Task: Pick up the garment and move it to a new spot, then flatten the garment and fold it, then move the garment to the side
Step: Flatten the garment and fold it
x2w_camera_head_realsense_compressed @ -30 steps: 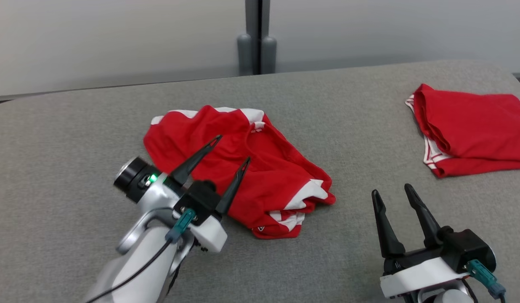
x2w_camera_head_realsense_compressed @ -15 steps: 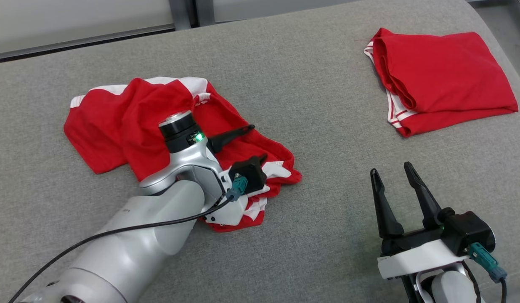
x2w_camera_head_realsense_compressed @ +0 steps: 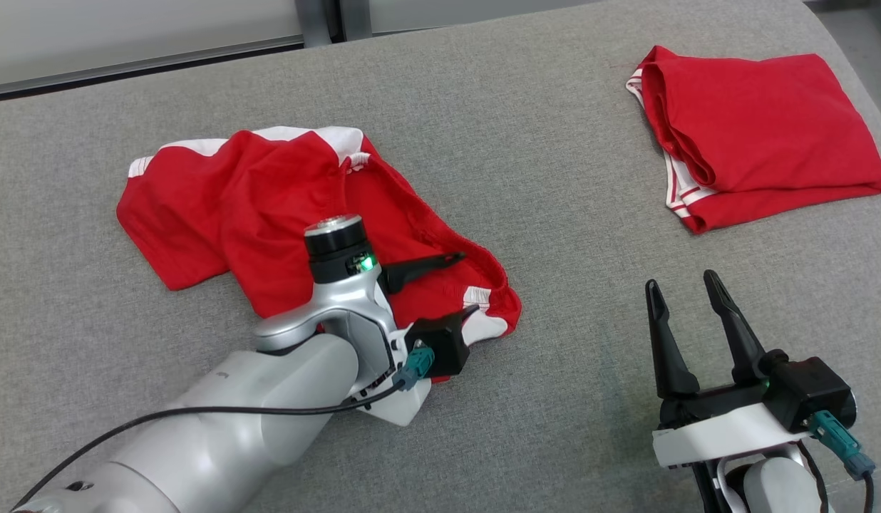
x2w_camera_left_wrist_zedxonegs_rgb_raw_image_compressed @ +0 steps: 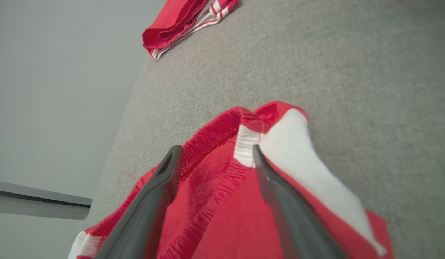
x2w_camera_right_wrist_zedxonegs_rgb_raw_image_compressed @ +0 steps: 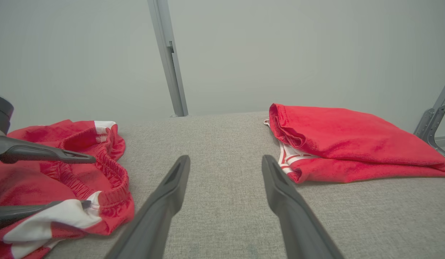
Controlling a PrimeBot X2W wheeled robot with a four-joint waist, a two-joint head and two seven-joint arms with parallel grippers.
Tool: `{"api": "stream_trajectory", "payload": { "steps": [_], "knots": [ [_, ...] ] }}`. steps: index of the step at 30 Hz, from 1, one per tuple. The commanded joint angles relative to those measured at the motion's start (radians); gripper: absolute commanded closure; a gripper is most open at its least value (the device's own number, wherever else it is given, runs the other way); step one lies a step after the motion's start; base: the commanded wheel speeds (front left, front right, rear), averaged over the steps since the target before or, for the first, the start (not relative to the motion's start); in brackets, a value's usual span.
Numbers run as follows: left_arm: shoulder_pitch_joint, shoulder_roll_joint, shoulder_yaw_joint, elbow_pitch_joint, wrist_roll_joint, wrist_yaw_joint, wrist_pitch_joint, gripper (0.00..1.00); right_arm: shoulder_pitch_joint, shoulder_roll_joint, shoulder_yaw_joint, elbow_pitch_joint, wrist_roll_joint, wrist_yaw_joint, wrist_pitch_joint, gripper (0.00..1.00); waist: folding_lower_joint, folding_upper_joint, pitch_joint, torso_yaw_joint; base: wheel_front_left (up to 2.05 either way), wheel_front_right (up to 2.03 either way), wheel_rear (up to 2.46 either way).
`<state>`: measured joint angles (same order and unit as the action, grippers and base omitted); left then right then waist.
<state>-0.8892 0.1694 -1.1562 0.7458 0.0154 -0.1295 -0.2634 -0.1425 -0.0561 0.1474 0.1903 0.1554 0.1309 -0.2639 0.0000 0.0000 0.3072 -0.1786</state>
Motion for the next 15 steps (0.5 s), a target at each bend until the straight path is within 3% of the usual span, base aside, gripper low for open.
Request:
{"api": "stream_trajectory", "payload": {
  "steps": [1,6,13,14,15],
  "knots": [
    [0.022,0.012,-0.007,-0.018,-0.001,0.003,-0.001,0.00,0.009,-0.005,-0.002,-0.003,-0.007,-0.001,0.000,0.00,0.0000,0.0000,0.000,0.001,0.00,0.00,0.00],
    [0.047,0.040,-0.050,-0.029,-0.013,0.002,0.020,0.00,-0.001,-0.002,0.009,0.004,-0.003,-0.001,0.000,0.00,0.0000,0.0000,0.003,-0.011,0.00,0.00,0.00],
    [0.045,0.013,-0.116,0.008,-0.074,-0.002,0.091,0.00,-0.008,0.000,0.015,0.006,0.006,-0.001,0.000,0.00,0.0000,0.0000,-0.009,-0.049,0.00,0.00,0.00],
    [0.047,0.012,-0.123,0.008,-0.089,-0.002,0.105,0.55,-0.003,0.000,0.011,0.005,0.005,-0.001,0.000,0.00,0.0000,0.0000,-0.012,-0.054,0.00,0.00,0.00],
    [0.052,0.012,-0.126,0.005,-0.105,-0.002,0.123,1.00,0.001,0.000,0.010,0.005,0.005,-0.001,0.000,0.00,0.0000,0.0000,-0.016,-0.058,0.00,0.00,0.00]
  ]
}}
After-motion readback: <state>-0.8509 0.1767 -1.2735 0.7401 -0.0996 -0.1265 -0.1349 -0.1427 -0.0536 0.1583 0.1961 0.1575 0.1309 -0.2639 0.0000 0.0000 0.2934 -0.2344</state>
